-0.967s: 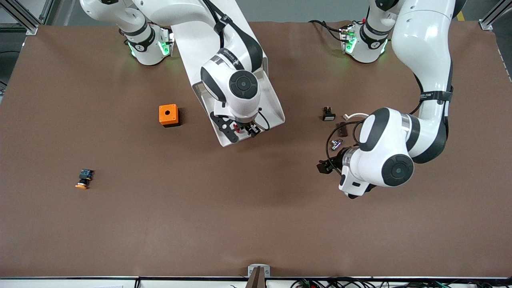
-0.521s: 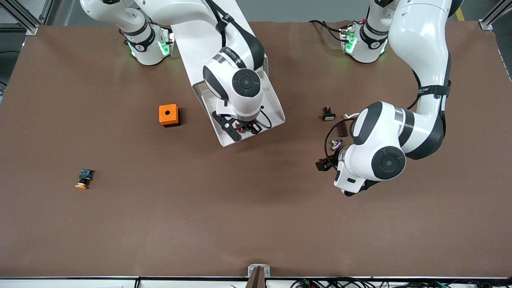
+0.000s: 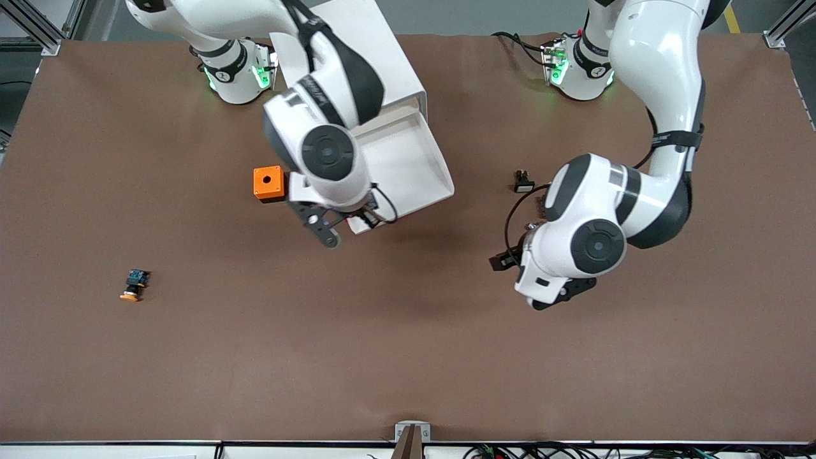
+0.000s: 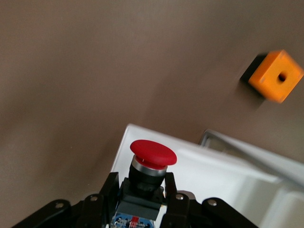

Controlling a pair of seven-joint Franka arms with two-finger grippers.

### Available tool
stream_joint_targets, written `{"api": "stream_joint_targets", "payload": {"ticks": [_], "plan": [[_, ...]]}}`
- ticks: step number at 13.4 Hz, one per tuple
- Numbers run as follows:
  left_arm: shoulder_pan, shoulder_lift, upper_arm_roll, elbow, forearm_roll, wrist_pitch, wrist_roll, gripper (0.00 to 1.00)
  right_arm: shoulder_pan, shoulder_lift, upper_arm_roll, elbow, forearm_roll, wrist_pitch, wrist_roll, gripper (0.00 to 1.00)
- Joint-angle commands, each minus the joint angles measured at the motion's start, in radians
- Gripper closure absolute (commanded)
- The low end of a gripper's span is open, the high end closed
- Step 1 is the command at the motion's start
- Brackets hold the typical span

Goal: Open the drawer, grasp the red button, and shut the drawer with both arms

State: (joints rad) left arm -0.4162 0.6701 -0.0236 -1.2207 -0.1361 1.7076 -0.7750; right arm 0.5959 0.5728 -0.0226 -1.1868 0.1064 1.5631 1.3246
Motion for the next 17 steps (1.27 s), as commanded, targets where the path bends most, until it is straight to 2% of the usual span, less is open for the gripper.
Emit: {"api": "stream_joint_targets", "payload": {"ticks": [1,5,8,11,14,17], "plan": [[-0.079,-0.012,-0.001,-0.066,0.046,0.188,0.002,0.0,-0.111,-0.045,0.004,0.026,0.015,-0.087,-0.291,0.91],[-0.15,0.025,-0.001,-0.069,0.047,0.332,-0.001,0.0,-0.33,-0.067,0.003,0.006,-0.091,-0.126,-0.843,0.91],[-0.184,0.037,-0.002,-0.127,0.047,0.377,-0.038,0.0,-0.47,-0.065,0.003,-0.054,-0.108,-0.057,-1.166,0.9],[-0.214,0.034,-0.004,-0.166,0.032,0.38,-0.076,0.0,-0.519,-0.067,0.003,-0.155,-0.2,0.052,-1.318,0.9],[-0.271,0.055,-0.013,-0.166,0.03,0.394,-0.196,0.0,-0.574,-0.064,0.003,-0.249,-0.214,0.187,-1.41,0.9],[-0.283,0.062,-0.018,-0.166,-0.014,0.388,-0.213,0.0,-0.61,-0.053,0.003,-0.345,-0.217,0.329,-1.449,0.9]]}}
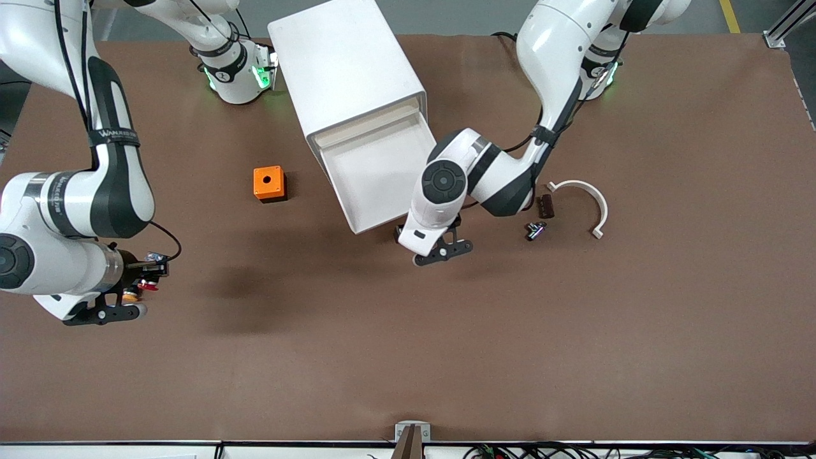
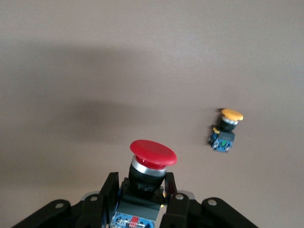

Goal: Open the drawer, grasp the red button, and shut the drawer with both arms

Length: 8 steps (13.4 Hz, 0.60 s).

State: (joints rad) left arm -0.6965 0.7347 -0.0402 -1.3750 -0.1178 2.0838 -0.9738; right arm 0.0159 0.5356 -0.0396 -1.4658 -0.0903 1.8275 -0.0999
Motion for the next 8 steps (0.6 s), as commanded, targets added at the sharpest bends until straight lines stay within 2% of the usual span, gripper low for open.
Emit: {"api": "stream_joint_targets", "payload": {"ticks": [1,3,8], "plan": [[-0.023,-0.005,-0.001,-0.015,-0.06,0.006,-0.041,0.0,-0.04,-0.005,0.02,-0.077,-0.032,0.096,-0.024,0.9],[-0.06,-0.003,-0.001,-0.021,-0.065,0.002,-0.075,0.0,-0.047,0.042,0.02,-0.071,-0.09,0.142,-0.014,0.9],[-0.145,-0.009,-0.003,-0.029,-0.079,-0.008,-0.205,0.0,-0.088,0.144,0.021,-0.071,-0.088,0.269,-0.008,0.89]]}}
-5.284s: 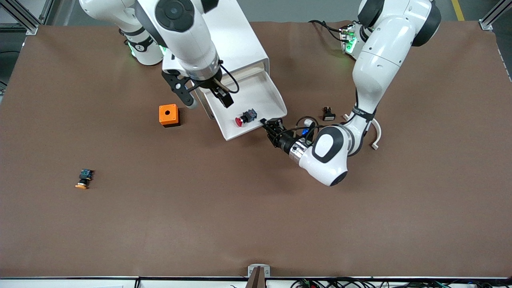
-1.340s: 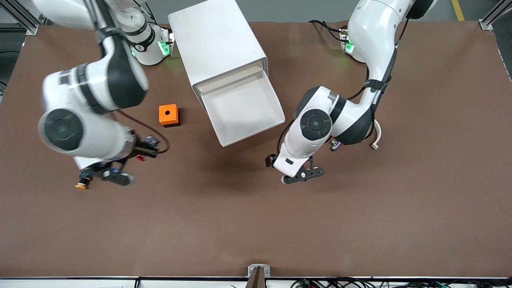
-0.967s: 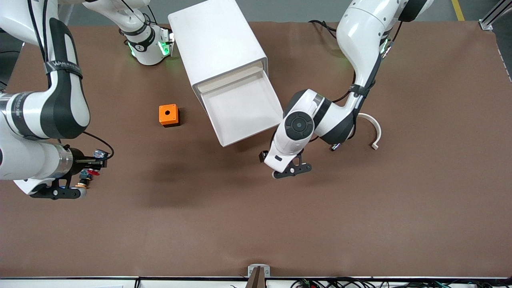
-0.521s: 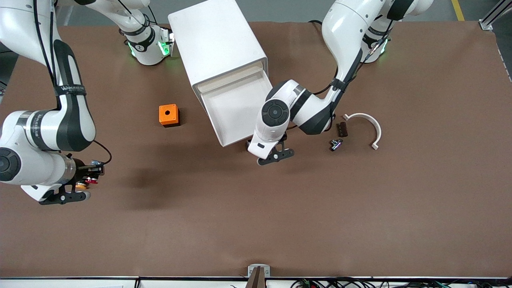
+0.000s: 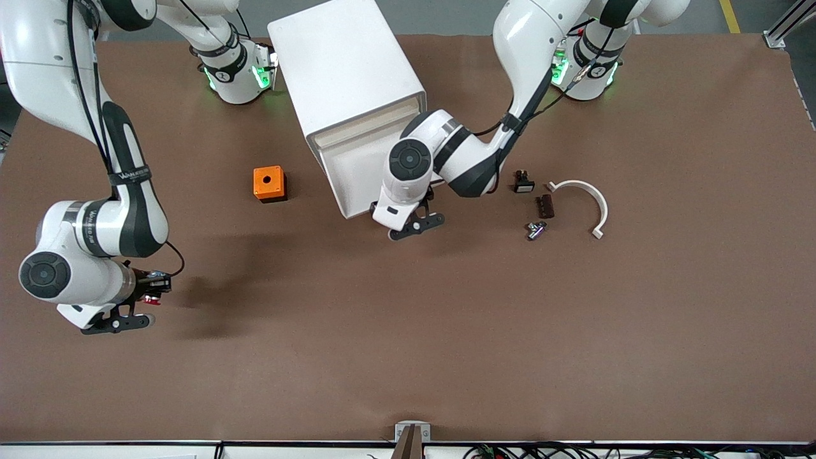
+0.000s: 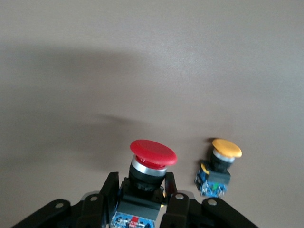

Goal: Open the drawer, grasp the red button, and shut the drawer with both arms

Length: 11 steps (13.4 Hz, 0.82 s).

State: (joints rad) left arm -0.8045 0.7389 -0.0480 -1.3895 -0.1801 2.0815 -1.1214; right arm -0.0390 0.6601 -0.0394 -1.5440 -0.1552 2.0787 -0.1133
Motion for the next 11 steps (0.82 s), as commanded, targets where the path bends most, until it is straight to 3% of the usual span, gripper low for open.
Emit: {"api": "stream_joint_targets", "payload": {"ticks": [1,3,8,11], "plan": [[-0.057,-0.013,0.005,-0.014,-0.016,-0.008,-0.087,0.0,-0.042,0.032,0.021,0.004,-0.021,0.039,0.004,0.89],[-0.091,-0.013,0.002,-0.029,-0.018,-0.008,-0.127,0.0,-0.042,0.042,0.021,0.001,-0.021,0.052,0.004,0.89],[-0.091,-0.018,-0.093,-0.045,-0.018,-0.061,-0.187,0.0,-0.036,0.081,0.021,-0.001,-0.021,0.083,-0.006,0.88],[-0.088,-0.019,-0.104,-0.042,-0.065,-0.072,-0.186,0.0,-0.035,0.088,0.021,-0.002,-0.021,0.083,-0.008,0.87]]}}
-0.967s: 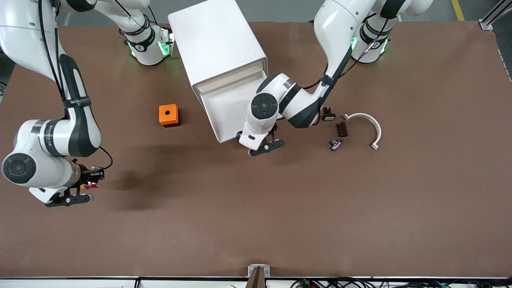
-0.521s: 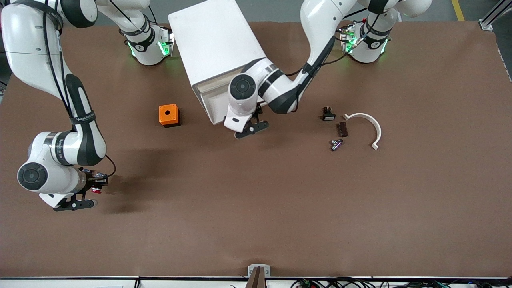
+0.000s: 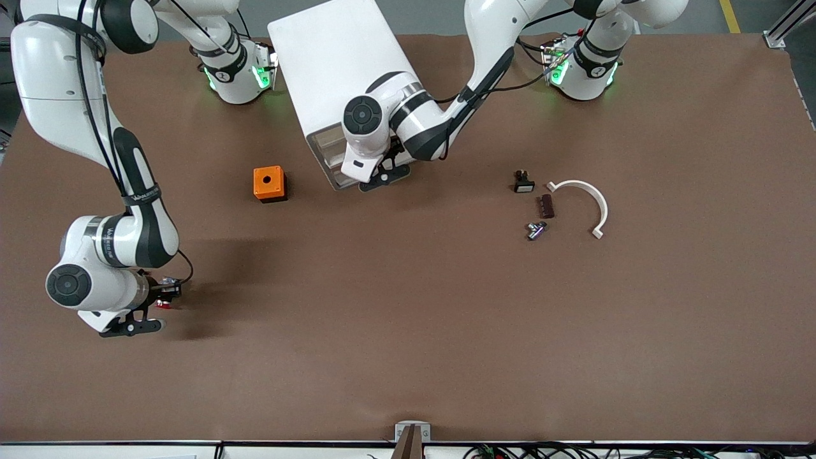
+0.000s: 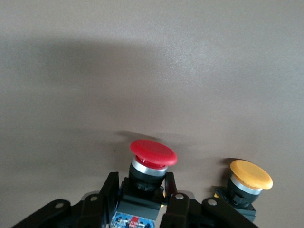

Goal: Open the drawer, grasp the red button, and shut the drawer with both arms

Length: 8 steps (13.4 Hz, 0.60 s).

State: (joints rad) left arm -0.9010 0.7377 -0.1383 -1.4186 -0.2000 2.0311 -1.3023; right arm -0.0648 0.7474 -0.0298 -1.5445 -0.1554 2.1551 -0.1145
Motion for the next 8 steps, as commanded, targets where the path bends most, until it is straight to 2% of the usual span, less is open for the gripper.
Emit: {"api": "stream_joint_targets", "payload": {"ticks": [1,3,6,8], "plan": [[0.01,-0.018,-0.014,-0.011,-0.061,-0.022,-0.002,0.0,-0.009,0.001,0.011,-0.005,-0.023,0.008,-0.007,0.85],[0.014,-0.02,-0.012,-0.008,-0.061,-0.025,0.003,0.0,-0.007,0.001,0.013,-0.006,-0.023,0.008,-0.007,0.85],[0.082,-0.018,-0.011,-0.005,-0.055,-0.026,0.043,0.0,-0.006,0.006,0.013,-0.006,-0.023,0.014,-0.007,0.78],[0.115,-0.023,-0.001,0.007,-0.042,-0.028,0.055,0.0,-0.007,0.006,0.013,-0.006,-0.023,0.015,-0.007,0.63]]}}
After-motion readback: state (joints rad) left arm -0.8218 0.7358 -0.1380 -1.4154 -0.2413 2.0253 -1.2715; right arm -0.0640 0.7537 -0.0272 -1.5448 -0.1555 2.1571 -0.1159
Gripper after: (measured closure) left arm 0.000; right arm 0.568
